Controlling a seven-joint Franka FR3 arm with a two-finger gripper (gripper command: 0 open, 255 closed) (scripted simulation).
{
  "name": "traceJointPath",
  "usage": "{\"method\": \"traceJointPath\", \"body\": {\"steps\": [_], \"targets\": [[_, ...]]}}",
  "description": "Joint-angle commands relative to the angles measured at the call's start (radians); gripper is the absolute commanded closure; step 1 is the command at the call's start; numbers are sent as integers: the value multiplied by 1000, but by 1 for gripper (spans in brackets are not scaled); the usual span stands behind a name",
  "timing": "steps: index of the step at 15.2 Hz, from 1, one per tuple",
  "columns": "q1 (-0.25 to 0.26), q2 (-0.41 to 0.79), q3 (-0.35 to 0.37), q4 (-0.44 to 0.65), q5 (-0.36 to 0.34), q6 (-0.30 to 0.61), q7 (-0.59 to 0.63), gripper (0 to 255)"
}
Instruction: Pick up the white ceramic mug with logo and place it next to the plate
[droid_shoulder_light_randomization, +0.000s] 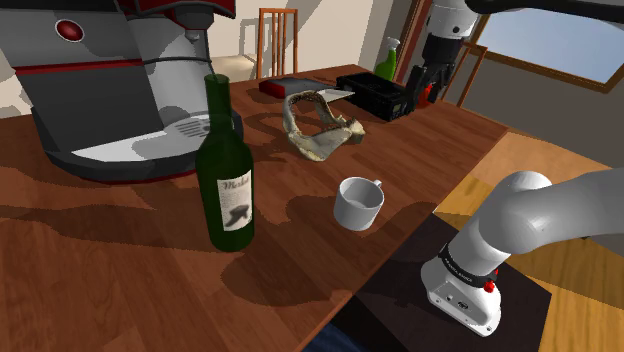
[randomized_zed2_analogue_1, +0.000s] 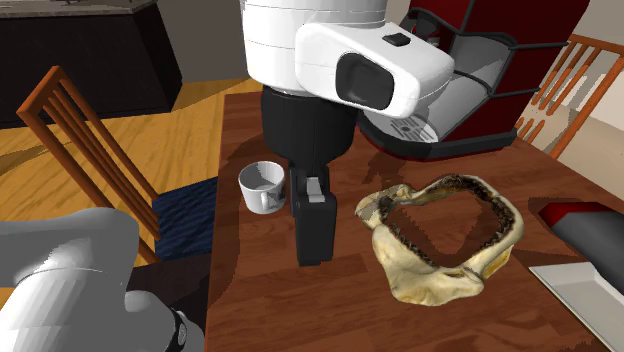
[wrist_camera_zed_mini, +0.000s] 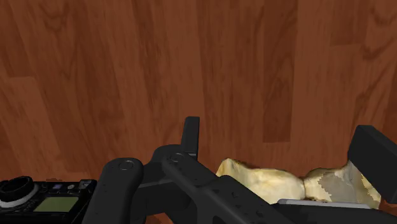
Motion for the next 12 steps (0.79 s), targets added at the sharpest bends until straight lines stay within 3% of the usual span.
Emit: {"method": "traceJointPath", "body": {"steps": [1, 12], "targets": [[0, 0, 0, 0, 0, 0, 0, 0], [88, -55, 236, -163, 179, 114, 274, 0]]}}
